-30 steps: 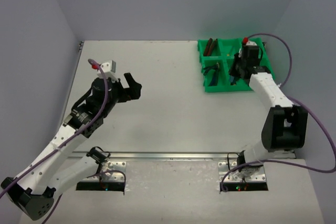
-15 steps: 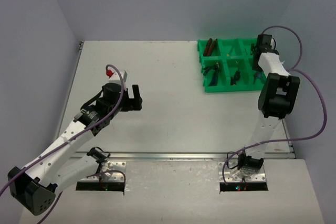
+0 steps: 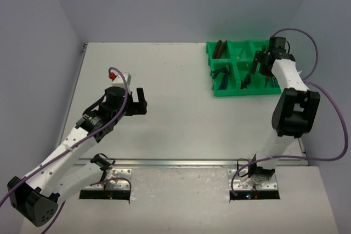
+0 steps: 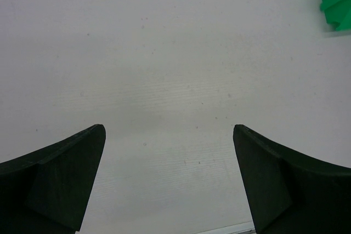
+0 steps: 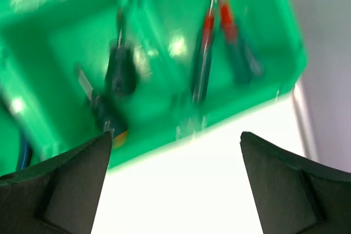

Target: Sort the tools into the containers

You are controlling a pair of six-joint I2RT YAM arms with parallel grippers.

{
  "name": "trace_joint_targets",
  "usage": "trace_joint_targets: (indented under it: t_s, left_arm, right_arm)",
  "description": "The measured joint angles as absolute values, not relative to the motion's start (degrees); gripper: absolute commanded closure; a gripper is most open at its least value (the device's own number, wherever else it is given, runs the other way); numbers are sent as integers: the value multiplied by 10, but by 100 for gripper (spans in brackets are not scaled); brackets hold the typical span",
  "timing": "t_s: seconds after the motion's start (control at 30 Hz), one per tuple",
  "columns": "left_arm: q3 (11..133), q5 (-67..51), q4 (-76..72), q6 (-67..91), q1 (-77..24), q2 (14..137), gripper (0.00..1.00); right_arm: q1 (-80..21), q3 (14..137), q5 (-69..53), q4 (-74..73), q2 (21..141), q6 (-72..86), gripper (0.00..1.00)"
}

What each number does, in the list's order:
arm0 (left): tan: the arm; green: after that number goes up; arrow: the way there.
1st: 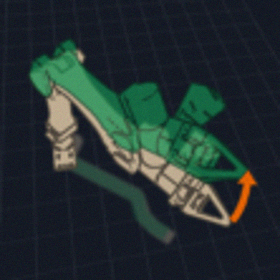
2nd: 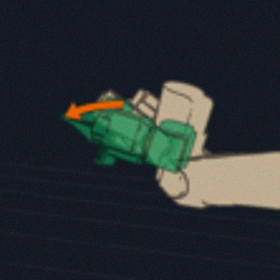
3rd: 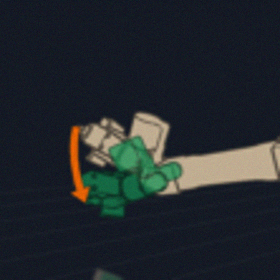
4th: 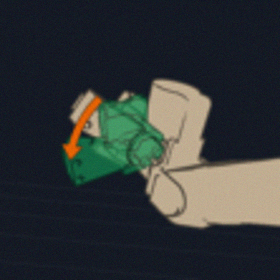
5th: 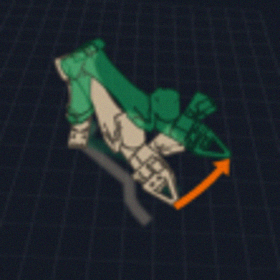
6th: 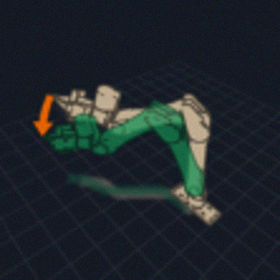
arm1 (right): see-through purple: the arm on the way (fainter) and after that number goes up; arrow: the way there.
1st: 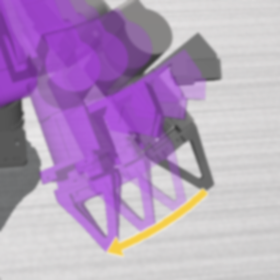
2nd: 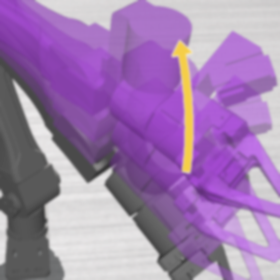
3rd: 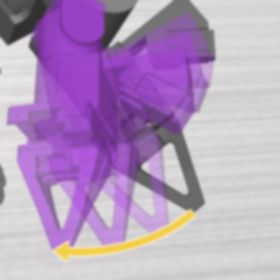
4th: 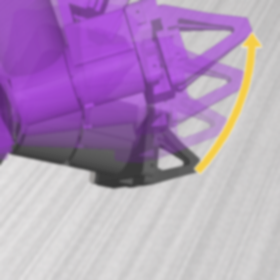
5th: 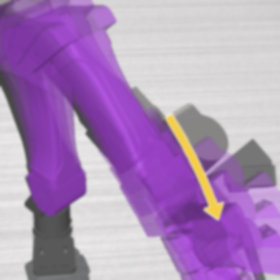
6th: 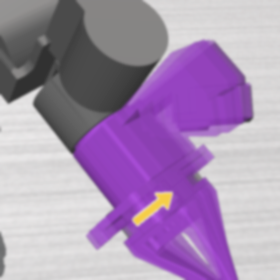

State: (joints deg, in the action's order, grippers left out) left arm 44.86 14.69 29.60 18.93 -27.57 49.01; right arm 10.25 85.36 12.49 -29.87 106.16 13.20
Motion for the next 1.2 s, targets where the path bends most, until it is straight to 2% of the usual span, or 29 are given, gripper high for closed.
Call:
trace_joint_targets:
  t_s: [0.1, 0.23, 0.5, 0.7, 0.87, 1.0, 1.2]
  left_arm:
    - [449, 158, 295, 193, -248, 474, 0]
    - [449, 180, 290, 201, -218, 436, 0]
    - [483, 204, 292, 204, -213, 417, 0]
    - [495, 274, 300, 207, -213, 407, 0]
    - [454, 330, 279, 213, -213, 378, 0]
    - [403, 337, 269, 211, -213, 356, 0]
    - [397, 337, 258, 208, -213, 352, 0]
  right_arm:
    - [70, 754, 106, -302, 932, 143, 1]
    - [10, 683, 84, -291, 765, 159, 1]
    - [3, 607, 35, -316, 552, 173, 1]
    - [3, 575, 28, -349, 445, 173, 1]
    - [3, 475, 6, -319, 349, 164, 1]
    - [3, 442, -15, -311, 339, 163, 1]
    - [3, 430, -46, -288, 354, 169, 1]
